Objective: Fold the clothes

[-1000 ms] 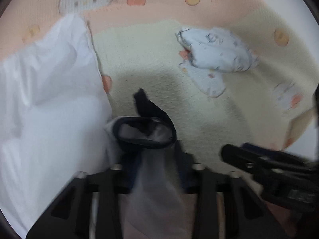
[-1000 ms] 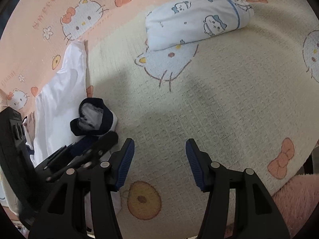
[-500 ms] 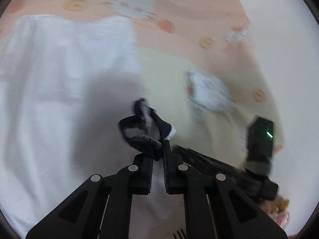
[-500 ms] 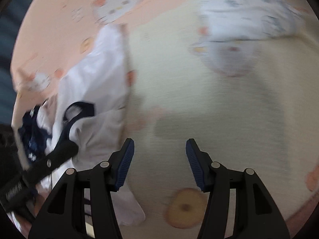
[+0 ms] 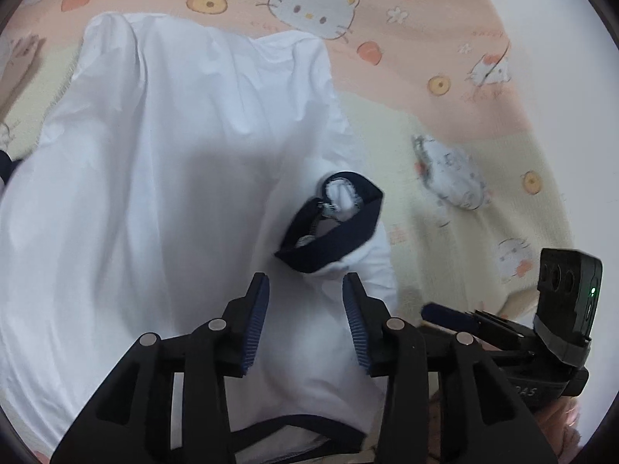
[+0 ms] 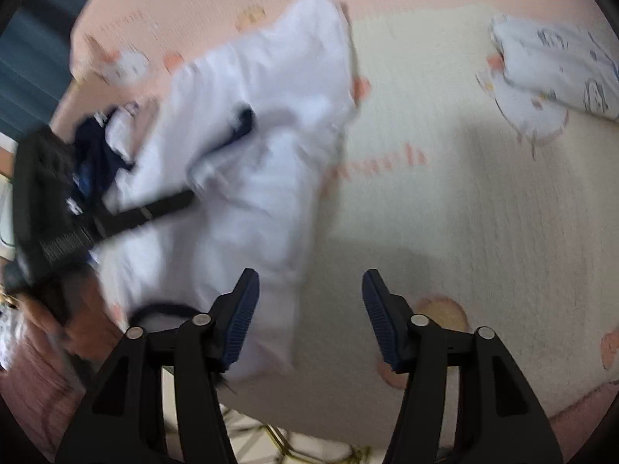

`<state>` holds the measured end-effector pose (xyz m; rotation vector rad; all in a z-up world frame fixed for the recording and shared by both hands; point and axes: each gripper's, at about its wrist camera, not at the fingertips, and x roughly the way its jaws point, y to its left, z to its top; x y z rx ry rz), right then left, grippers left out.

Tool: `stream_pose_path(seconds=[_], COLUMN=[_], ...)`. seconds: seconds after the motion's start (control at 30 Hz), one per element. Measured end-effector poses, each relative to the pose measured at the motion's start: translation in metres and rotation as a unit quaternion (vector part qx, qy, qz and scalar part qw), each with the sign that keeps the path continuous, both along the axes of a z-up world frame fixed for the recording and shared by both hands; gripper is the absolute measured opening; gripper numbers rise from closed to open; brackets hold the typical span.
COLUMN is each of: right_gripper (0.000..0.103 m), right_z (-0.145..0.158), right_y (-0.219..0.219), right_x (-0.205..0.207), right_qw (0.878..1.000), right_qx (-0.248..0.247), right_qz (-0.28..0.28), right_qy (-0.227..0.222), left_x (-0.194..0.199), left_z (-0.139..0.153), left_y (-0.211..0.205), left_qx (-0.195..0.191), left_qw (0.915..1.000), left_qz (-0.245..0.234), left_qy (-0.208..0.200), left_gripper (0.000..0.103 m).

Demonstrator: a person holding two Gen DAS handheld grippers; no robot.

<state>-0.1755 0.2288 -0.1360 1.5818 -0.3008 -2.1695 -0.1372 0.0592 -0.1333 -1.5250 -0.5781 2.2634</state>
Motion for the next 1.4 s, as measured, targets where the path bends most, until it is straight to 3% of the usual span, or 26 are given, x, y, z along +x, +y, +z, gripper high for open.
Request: stream_pose_path(seconds=[0.03,0.17,0.23,0.27,0.3,0.4,0.5,0.57,0.63,0.67,0.7,0.73,0.8,0.93,0.97,1.07,1.13,1.27,1.4], right_gripper=[0.066,0.066,0.054,0.038,0.027,0.023,0.023,0.024,0.037,0.043,0.043,0.045,0.058,0.051,0.049,0.051,0.052,0.052,0.052], right_z=[0.001,-0.024,-0.03,-0.029,-0.028,-0.022,-0.022,-0.02,-0.008,0.0,0.006,0.011,0.003,-0.029,-0.027,-0.026,-0.025,-0.018,0.0], right_y=[-0.004,-0.033,-0.046,-0.048,-0.044,-0.024,-0.016,-0.017,-0.017,-0.018,-0.02,-0.023,-0.033,-0.037,-0.033,-0.009,0.008,0.01,0.008], right_x=[-0.001,0.0,0.011,0.018,0.02,0.027,0.031,0.03,0.027,0.026,0.026,0.027,0.025,0.027,0.027,0.025,0.026,0.029,0.03], right_qw=[1.0,0.995,0.986,0.982,0.981,0.977,0.986,0.992,0.995,0.996,0.996,0.995,0.993,0.977,0.975,0.973,0.974,0.981,0.998], right_qx=[-0.003,0.087,0.146,0.171,0.181,0.21,0.167,0.118,0.096,0.09,0.084,0.079,0.097,0.196,0.21,0.23,0.225,0.19,0.067], right_qz=[-0.001,0.046,0.075,0.082,0.071,0.02,0.021,0.032,0.026,0.024,0.028,0.032,0.052,0.077,0.066,0.009,-0.022,-0.017,0.015], right_qy=[0.006,-0.01,0.011,0.028,0.029,0.023,-0.013,-0.031,-0.007,0.011,0.029,0.044,0.037,0.015,0.016,0.002,-0.016,-0.022,-0.006], left_x=[0.0,-0.005,-0.013,-0.014,-0.014,-0.006,0.003,0.01,0.019,0.02,0.022,0.024,0.021,0.014,0.014,0.013,0.013,0.019,0.017], left_z=[-0.003,-0.014,-0.015,-0.013,-0.01,-0.004,-0.016,-0.023,-0.015,-0.011,-0.007,-0.002,-0.001,-0.008,-0.01,-0.016,-0.02,-0.01,-0.005], left_y=[0.004,0.025,0.032,0.033,0.032,0.024,0.012,0.002,-0.007,-0.009,-0.011,-0.014,-0.01,0.005,0.005,0.006,0.006,-0.006,-0.001], left_qx=[0.007,0.021,0.022,0.017,0.012,-0.021,-0.046,-0.03,-0.008,-0.004,0.001,0.006,0.006,-0.024,-0.033,-0.059,-0.076,-0.04,-0.019], left_qw=[1.0,0.9996,0.9997,0.9998,0.9999,0.9997,0.9985,0.9984,0.9995,0.9997,0.9998,0.9998,0.9999,0.9997,0.9994,0.9982,0.9969,0.9991,0.9996], left_qz=[-0.004,-0.016,-0.011,-0.005,0.002,0.011,0.003,0.001,0.009,0.013,0.017,0.021,0.011,-0.007,-0.007,-0.005,-0.004,-0.006,-0.012], left_qy=[-0.003,-0.007,-0.004,-0.002,0.001,0.004,-0.029,-0.048,-0.031,-0.021,-0.011,-0.001,0.006,0.002,-0.002,-0.011,-0.018,-0.007,0.015], left_gripper=[0.044,0.041,0.017,0.009,0.008,0.008,0.009,0.01,0.02,0.033,0.04,0.041,0.041,0.041,0.04,0.022,0.022,0.023,0.04])
